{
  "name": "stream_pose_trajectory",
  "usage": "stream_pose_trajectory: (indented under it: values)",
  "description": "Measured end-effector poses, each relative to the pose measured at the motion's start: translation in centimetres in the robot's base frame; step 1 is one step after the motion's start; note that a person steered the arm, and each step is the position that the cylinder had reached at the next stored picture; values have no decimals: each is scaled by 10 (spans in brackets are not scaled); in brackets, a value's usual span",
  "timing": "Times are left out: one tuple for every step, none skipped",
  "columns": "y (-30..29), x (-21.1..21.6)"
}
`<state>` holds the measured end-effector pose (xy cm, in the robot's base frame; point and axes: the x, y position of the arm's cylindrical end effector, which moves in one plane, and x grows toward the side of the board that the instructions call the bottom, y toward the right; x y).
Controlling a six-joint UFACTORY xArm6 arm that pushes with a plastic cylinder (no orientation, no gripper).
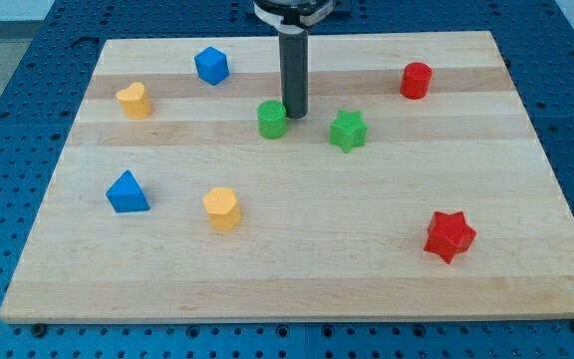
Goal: Push the green circle towards green star
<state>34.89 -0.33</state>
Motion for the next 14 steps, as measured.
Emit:
stream_pose_trajectory:
  values:
    - [6, -42]
    - [-2, -42]
    - [-30, -24]
    - [-35, -21]
    - [-38, -25]
    - [-45, -20]
    - [-50, -23]
    - [-57, -23]
    - [-57, -12]
    - [-56, -12]
    - [-46, -8]
    - [-24, -6]
    - [-19, -6]
    - [-19, -6]
